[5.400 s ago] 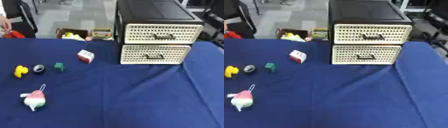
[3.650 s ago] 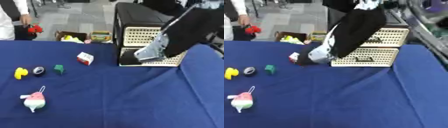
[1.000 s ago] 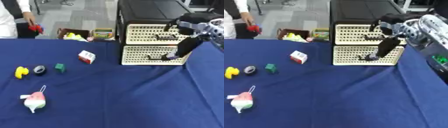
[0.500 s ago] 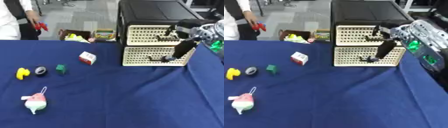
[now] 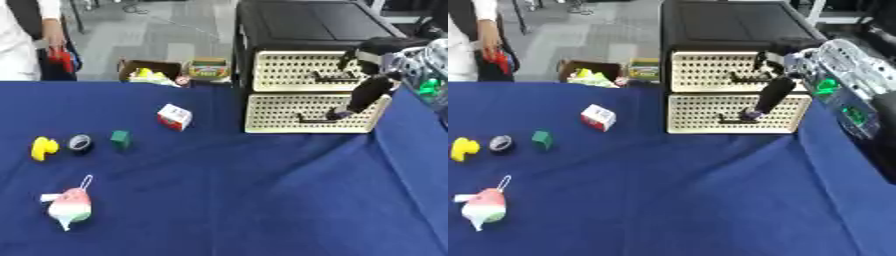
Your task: Pick up objects from table and place into drawer.
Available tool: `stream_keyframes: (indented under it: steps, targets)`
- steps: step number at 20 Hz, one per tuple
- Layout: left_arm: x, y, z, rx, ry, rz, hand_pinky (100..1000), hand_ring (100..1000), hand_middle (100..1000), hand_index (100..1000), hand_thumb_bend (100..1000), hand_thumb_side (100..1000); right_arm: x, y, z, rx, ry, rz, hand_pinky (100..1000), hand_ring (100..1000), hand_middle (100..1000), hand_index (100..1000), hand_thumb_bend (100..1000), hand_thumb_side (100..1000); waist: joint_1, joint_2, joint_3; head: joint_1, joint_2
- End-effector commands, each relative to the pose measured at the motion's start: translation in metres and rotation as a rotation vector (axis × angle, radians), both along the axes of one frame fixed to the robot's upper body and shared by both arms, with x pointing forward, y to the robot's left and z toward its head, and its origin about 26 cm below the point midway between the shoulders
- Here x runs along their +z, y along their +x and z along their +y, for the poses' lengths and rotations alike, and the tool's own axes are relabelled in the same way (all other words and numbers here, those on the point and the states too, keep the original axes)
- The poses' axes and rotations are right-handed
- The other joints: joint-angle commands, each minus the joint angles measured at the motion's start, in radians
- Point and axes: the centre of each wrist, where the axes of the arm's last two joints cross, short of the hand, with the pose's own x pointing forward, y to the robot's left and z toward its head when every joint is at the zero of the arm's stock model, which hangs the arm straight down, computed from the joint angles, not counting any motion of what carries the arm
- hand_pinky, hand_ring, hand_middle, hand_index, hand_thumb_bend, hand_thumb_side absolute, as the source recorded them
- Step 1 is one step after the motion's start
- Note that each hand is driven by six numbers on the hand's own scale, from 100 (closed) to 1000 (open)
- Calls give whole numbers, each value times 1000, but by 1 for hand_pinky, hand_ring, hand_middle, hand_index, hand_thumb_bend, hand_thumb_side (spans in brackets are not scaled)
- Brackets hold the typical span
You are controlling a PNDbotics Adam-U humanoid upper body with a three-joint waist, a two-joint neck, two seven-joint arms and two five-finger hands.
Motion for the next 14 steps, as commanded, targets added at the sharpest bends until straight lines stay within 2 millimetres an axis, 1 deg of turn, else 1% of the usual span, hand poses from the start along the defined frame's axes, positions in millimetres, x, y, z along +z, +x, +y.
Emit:
stream_keyframes:
  steps: [1,5,9,10,11,14]
  targets:
    - [10,-5,1,3,20,-37,412,486,543,820,178,704,13,2,-4,-115,65,58,100,100,100,877,640,400,5,-14,4,-4,-10]
    - [9,-5,1,2,17,-36,410,485,542,820,176,704,8,9,-2,-120,72,82,100,100,100,877,639,397,7,-9,8,-6,-8]
    - [8,-5,2,2,13,-35,409,484,541,820,176,704,4,14,0,-131,80,97,100,100,100,877,640,397,10,-5,13,-8,-11]
    - [8,-5,2,2,12,-35,409,484,540,820,168,699,3,16,0,-137,80,101,100,100,100,879,631,410,10,-4,14,-8,-13]
    - [8,-5,2,1,11,-35,409,483,540,820,175,704,2,18,1,-143,82,106,100,100,100,879,640,396,11,-3,15,-8,-14]
    - [7,-5,2,1,9,-34,408,483,539,820,174,704,-1,24,0,-163,81,111,100,100,100,880,641,399,13,0,19,-11,-18]
